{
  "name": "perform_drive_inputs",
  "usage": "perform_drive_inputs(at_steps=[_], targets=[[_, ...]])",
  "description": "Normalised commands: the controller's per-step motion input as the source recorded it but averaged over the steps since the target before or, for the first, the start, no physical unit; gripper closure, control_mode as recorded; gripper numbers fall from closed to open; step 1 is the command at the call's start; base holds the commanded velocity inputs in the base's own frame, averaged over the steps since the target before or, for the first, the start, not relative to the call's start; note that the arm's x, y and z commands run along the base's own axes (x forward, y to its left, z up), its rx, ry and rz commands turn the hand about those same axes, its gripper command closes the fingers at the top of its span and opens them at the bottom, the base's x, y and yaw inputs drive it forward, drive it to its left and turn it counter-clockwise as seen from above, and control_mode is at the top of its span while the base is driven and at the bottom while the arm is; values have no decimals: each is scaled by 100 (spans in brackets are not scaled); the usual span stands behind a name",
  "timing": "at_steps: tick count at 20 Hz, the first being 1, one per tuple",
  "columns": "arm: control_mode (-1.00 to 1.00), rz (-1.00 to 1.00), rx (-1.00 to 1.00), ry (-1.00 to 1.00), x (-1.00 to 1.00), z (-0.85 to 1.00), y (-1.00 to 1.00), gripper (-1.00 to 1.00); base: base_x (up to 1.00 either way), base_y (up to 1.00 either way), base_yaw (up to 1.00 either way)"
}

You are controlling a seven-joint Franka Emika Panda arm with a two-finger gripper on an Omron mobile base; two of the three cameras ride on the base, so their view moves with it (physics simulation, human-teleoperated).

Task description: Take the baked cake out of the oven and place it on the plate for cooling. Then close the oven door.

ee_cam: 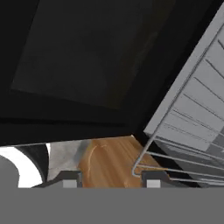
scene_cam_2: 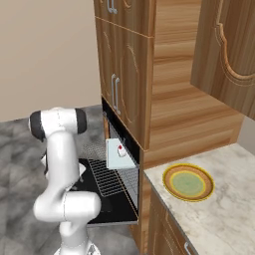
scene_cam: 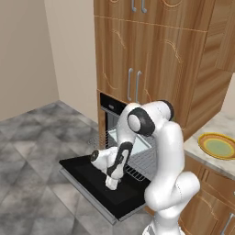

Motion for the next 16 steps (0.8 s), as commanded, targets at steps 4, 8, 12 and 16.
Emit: perform_drive_inputs(at_steps=[4,8,12,16], targets=[[-100,-8,0,-55,-17,100,0,-100,0,0,0],[-100,-10,1,-30,12,95,0,-100,0,0,0],[-100,-10,3,-11,49,80,8,-100,0,0,0],[-100,-9,1,-2,62,71,20,-100,0,0,0]])
